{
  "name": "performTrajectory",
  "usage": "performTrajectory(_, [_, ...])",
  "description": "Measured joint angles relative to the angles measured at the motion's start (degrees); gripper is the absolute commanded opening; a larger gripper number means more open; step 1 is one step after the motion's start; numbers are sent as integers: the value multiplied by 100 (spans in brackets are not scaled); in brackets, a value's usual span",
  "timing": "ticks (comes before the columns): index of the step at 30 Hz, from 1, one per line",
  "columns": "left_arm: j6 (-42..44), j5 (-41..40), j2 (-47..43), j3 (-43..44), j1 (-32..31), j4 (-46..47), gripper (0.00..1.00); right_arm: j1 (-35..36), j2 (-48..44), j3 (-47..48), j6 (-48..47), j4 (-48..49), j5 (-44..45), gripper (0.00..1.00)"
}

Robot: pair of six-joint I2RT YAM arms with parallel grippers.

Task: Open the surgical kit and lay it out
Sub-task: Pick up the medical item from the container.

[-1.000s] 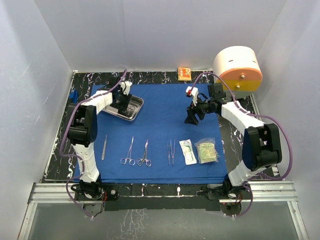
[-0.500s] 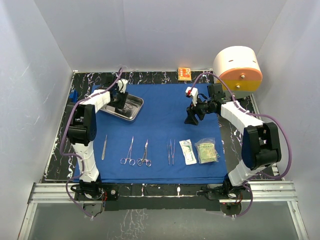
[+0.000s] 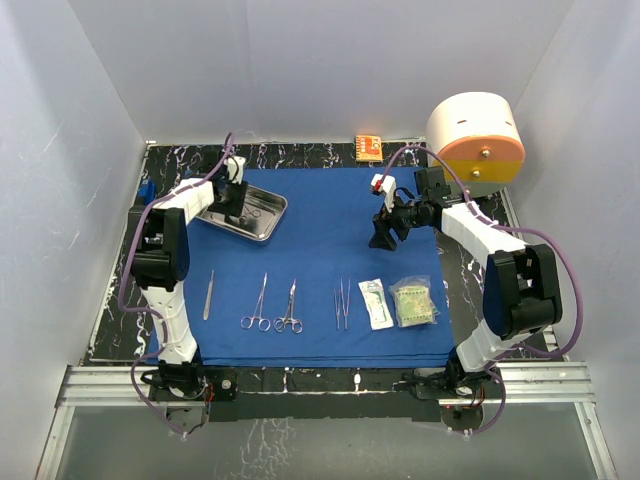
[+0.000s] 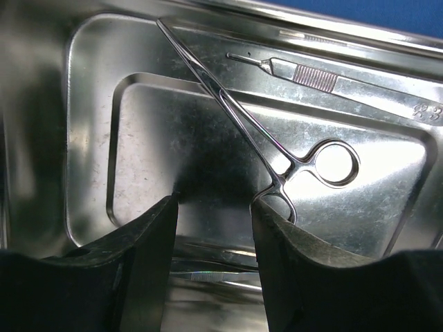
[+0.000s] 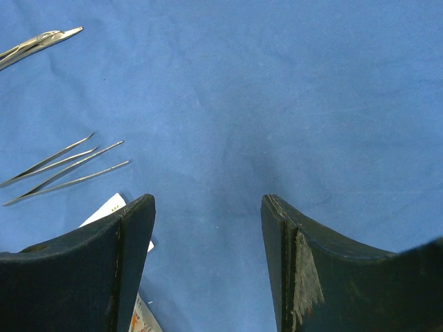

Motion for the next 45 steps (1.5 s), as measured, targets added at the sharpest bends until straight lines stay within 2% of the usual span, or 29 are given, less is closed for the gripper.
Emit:
performTrajectory(6, [-170, 83, -24, 103, 26, 37, 48, 0, 0, 0, 0, 0, 0, 60])
performTrajectory(11, [-361, 85, 13, 557, 42, 85, 47, 0, 0, 0, 7, 0, 0, 60])
performTrajectory(19, [-551, 111, 673, 1397, 42, 107, 42, 0, 0, 0, 28, 0, 7, 60])
performTrajectory(26, [-562, 96, 1078, 1445, 42, 111, 38, 0, 0, 0, 55, 0, 22, 60])
performTrajectory(36, [-472, 55, 1154, 1478, 42, 256, 32, 0, 0, -52, 61, 4, 24, 60])
performTrajectory(45, [-452, 48, 1167, 1436, 42, 317, 21, -2, 0, -72, 63, 2, 28, 60])
